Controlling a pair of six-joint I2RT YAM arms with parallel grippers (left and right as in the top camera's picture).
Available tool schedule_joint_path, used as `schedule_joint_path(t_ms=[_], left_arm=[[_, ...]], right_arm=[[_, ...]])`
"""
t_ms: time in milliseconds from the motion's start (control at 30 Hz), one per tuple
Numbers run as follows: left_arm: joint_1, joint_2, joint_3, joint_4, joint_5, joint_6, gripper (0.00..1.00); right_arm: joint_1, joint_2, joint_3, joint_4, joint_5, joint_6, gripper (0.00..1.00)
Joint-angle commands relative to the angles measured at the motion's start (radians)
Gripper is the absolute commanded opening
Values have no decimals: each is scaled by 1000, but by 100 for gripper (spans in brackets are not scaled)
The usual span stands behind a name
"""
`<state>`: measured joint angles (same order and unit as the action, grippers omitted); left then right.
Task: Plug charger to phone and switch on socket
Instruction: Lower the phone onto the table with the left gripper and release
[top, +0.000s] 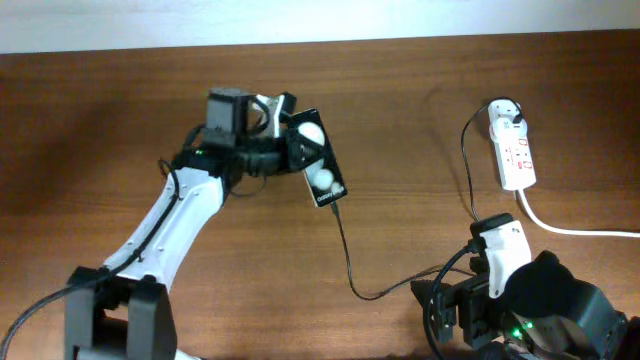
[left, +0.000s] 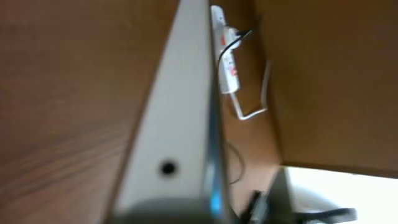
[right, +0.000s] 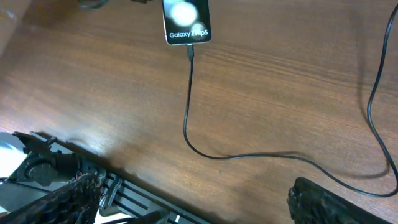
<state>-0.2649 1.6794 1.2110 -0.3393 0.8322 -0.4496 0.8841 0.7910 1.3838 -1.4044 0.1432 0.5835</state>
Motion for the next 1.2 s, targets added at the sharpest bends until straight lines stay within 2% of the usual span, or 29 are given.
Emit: schedule_joint_path(t_ms=[0, 100, 133, 167, 233, 333, 400, 500, 533, 600, 633, 700, 733, 767, 800, 867, 1033, 1167], left_arm=[[-57, 79, 137, -104, -134, 161, 0], [-76, 294, 319, -236, -101, 188, 0], [-76, 367, 376, -270, -34, 211, 0], [-76, 464, 439, -279, 103, 224, 0], [-76, 556, 475, -278, 178, 224, 0], [-76, 650, 475, -279, 166, 224, 0], [-76, 664, 475, -286, 50, 224, 0], [-76, 664, 475, -292, -51, 224, 5], [-76, 664, 475, -297, -80, 224, 12], [-76, 664, 475, -308, -101, 224, 41], [-76, 664, 475, -310, -101, 224, 53], [-76, 664, 475, -310, -101, 224, 63], [-76, 664, 475, -310, -101, 224, 73], [-76, 664, 475, -310, -101, 224, 96], [-76, 664, 475, -310, -101, 224, 99], [-76, 664, 475, -315, -128, 224, 99], [-76, 664, 475, -422, -356, 224, 99], [-76, 664, 475, -434, -370, 224, 99]], right_arm=[[-3, 5, 10, 2, 19, -2, 99], [-3, 5, 10, 2, 19, -2, 99], [-3, 5, 10, 2, 19, -2, 98], [-3, 5, 10, 2, 19, -2, 99], [-3, 5, 10, 2, 19, -2, 99], [-3, 5, 10, 2, 19, -2, 98], [-3, 5, 10, 2, 19, -2, 99], [-3, 5, 10, 2, 19, -2, 99], [-3, 5, 10, 2, 19, -2, 99], [-3, 5, 10, 2, 19, -2, 99], [-3, 5, 10, 2, 19, -2, 99], [-3, 5, 10, 2, 19, -2, 99], [-3, 5, 10, 2, 19, -2, 99], [-3, 5, 10, 2, 19, -2, 99], [-3, 5, 10, 2, 19, -2, 99], [-3, 5, 10, 2, 19, -2, 99], [-3, 5, 10, 2, 19, -2, 99], [-3, 5, 10, 2, 19, -2, 99]])
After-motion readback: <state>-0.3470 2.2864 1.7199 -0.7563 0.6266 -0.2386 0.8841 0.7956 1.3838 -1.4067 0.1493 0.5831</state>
